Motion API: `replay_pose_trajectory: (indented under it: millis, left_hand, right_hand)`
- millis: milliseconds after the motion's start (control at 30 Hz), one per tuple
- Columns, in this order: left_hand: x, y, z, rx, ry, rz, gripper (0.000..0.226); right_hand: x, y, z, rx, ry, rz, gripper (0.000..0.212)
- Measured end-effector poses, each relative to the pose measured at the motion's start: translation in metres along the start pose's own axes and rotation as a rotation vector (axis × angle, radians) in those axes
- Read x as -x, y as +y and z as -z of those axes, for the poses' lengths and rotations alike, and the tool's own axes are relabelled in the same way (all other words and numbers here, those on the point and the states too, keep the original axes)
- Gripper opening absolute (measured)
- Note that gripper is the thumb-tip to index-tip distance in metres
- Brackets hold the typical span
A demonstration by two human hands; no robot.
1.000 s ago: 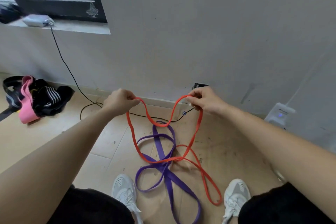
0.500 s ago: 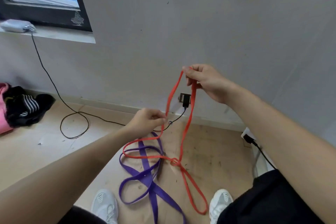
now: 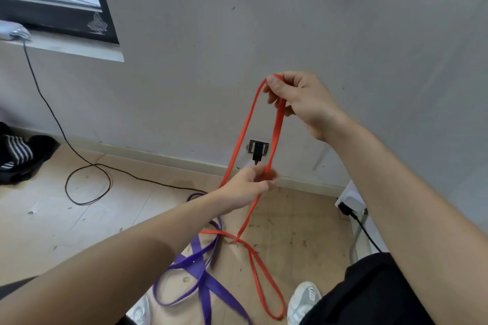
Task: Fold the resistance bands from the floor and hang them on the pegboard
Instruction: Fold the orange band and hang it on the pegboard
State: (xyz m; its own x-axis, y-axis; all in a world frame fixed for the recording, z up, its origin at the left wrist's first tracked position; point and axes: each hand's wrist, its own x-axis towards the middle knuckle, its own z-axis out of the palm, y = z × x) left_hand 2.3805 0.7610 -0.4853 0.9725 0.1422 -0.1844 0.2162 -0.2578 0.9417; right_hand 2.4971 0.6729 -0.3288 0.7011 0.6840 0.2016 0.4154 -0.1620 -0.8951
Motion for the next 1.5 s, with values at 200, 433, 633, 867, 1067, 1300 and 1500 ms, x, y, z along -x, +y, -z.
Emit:
replay_pose_trajectory:
  millis: [200, 433, 633, 867, 1067, 1300, 1500]
  left_hand:
    - [0.007, -0.008, 0.012, 0.07, 0.034, -0.004, 0.014]
    - [0.014, -0.011, 0.052, -0.087, 0.366, -0.057, 0.007]
    - [0.018, 0.009, 0.103, -0.365, 0.798, -0.187, 0.005]
    - [0.032, 0.036, 0.12, -0.25, 0.714, -0.243, 0.013]
    - [0.027, 0.005, 0.088, -0.488, 0.205, -0.008, 0.03]
    - [0.023, 0.023, 0.072, -0.195, 0.173, -0.14, 0.072]
    - [0.026, 0.045, 0.058, 0.072, 0.102, -0.202, 0.038]
  right_hand:
    - [-0.003, 0.008, 0.026, -0.114, 0.178, -0.051, 0.027]
    - [0.0, 0.029, 0.054, -0.03, 0.102, 0.016, 0.017]
    - [0.003, 0.041, 0.054, 0.095, 0.086, 0.02, 0.011]
    - [0.007, 0.045, 0.036, -0.05, 0.056, -0.011, 0.009]
    - [0.013, 0.033, 0.021, -0.177, -0.052, 0.052, 0.013]
    - [0.021, 0.023, 0.009, -0.223, -0.195, 0.119, 0.014]
    - [0.024, 0.019, 0.005, -0.33, -0.234, 0.135, 0.02]
